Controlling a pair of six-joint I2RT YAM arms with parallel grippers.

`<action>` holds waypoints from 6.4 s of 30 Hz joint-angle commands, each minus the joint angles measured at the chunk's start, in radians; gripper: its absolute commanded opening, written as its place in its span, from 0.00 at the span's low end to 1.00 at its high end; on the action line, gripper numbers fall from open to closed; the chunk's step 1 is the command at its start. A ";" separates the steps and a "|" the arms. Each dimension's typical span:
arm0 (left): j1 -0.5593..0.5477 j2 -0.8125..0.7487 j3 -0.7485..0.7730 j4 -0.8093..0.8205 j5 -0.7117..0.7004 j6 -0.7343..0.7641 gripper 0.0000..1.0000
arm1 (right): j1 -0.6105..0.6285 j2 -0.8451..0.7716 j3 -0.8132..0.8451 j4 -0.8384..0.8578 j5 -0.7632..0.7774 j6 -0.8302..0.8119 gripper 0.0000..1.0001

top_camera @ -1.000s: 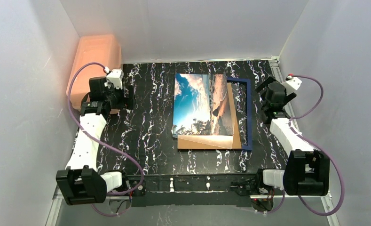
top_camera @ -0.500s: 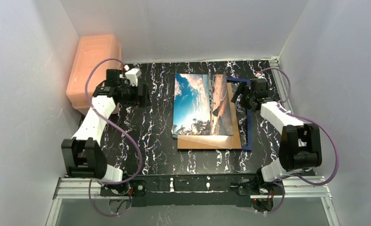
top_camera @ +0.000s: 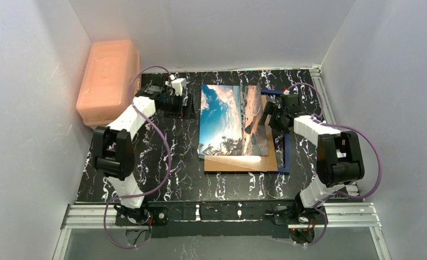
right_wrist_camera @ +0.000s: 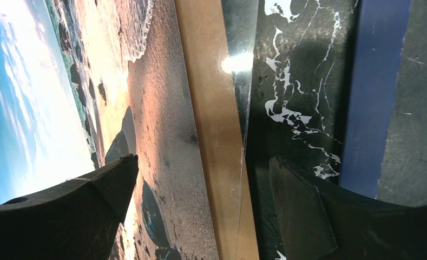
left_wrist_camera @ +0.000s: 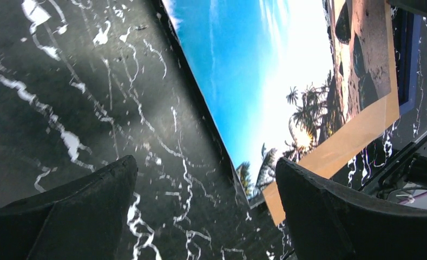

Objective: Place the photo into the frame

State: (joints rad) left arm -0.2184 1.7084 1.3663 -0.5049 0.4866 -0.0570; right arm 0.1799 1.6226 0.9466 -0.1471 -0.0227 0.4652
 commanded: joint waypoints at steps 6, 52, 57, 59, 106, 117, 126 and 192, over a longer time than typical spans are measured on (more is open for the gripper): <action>-0.048 0.134 0.032 0.119 0.024 -0.064 0.98 | 0.005 0.036 -0.030 0.060 -0.053 -0.009 0.99; -0.063 -0.036 -0.239 0.110 -0.148 0.110 0.67 | 0.104 0.023 -0.230 0.630 -0.497 0.385 0.81; -0.052 -0.041 -0.245 0.113 -0.174 0.118 0.73 | 0.131 0.069 -0.225 0.667 -0.477 0.409 0.73; -0.050 -0.046 -0.238 0.116 -0.188 0.121 0.79 | 0.138 0.089 -0.216 0.670 -0.467 0.416 0.67; 0.009 -0.331 -0.446 0.132 -0.441 0.294 0.98 | 0.323 0.265 0.231 0.265 -0.580 0.180 0.01; -0.004 -0.241 -0.442 0.281 -0.623 0.353 0.98 | 0.322 0.289 0.309 0.064 -0.567 0.062 0.01; -0.004 -0.315 -0.396 0.177 -0.530 0.312 0.99 | 0.323 0.362 0.406 0.019 -0.577 0.029 0.01; -0.456 0.411 0.433 -0.011 -0.425 0.584 0.98 | -0.049 0.159 0.233 -0.241 0.343 0.046 0.71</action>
State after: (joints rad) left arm -0.6491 2.0697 1.7554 -0.5797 0.1841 0.4999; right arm 0.1123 1.8473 1.1938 -0.4240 0.3939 0.4969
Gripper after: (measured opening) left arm 0.984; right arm 0.704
